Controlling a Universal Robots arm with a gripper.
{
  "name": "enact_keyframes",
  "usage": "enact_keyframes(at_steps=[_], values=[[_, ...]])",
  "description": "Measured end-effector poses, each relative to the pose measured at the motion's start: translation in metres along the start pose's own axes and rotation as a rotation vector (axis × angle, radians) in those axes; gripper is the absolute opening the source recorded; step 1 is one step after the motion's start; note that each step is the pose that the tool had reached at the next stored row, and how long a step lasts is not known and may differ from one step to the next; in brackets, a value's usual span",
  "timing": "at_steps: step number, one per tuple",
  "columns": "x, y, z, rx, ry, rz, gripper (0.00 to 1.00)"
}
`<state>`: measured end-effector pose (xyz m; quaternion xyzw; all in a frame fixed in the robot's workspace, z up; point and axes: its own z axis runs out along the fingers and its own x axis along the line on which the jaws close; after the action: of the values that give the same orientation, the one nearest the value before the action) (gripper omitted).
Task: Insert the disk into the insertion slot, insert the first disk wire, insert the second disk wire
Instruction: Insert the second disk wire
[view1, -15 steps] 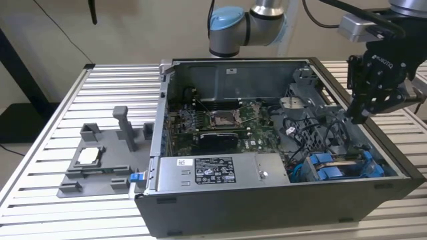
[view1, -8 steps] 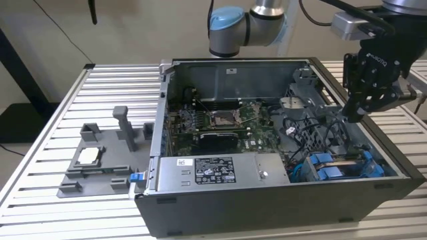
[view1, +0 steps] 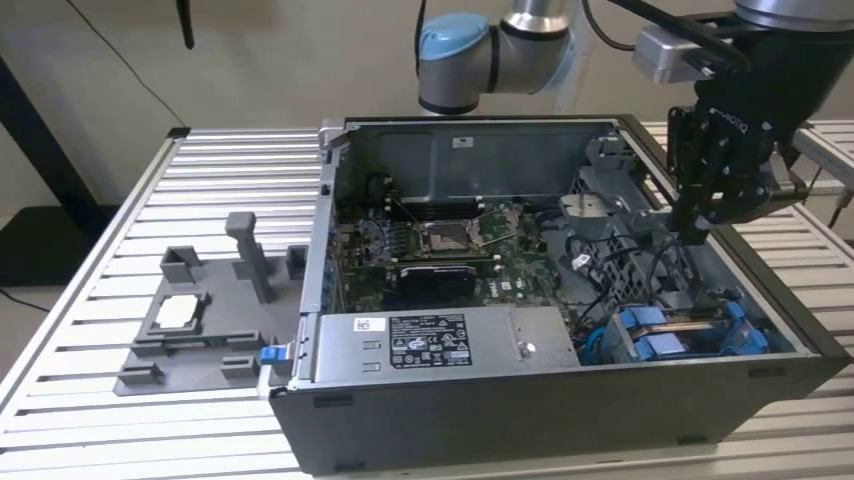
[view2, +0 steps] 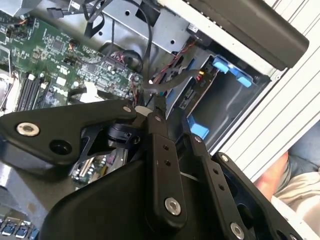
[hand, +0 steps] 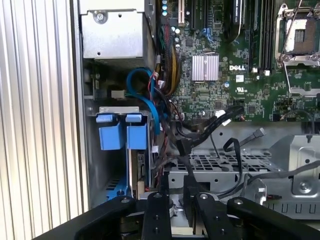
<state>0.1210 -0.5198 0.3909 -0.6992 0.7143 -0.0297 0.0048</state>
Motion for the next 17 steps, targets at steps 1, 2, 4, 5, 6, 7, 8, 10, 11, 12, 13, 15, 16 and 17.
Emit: enact_keyframes(at_steps=[1,2,4,5,6,7,8,10,11,12,13,15,16,17], values=[[0.0001,0.0026,-0.0001,0.0024,-0.0005,0.0,0.27],[0.0001,0.0051,-0.0002,0.0052,-0.0011,0.0,0.27],[0.0002,0.0105,-0.0005,0.0118,-0.0014,0.001,0.27],[0.0003,0.0135,-0.0007,0.0153,-0.0015,0.001,0.27],[0.0004,0.0162,-0.0008,0.0185,-0.0016,0.001,0.27],[0.0004,0.0189,-0.0009,0.0217,-0.0017,0.001,0.27],[0.0005,0.0219,-0.0011,0.0249,-0.0017,0.001,0.27],[0.0005,0.0276,-0.0013,0.0314,-0.0019,0.001,0.27],[0.0005,0.0302,-0.0014,0.0354,-0.002,0.001,0.27],[0.0003,0.0321,-0.0015,0.0396,-0.0021,0.001,0.27],[0.0002,0.0332,-0.0017,0.0447,-0.0021,0.002,0.27],[0.0002,0.0349,-0.0024,0.054,-0.0024,0.002,0.27],[-0.0003,0.0364,-0.0025,0.0588,-0.0026,0.002,0.27],[-0.0012,0.0381,-0.0026,0.063,-0.0025,0.002,0.27]])
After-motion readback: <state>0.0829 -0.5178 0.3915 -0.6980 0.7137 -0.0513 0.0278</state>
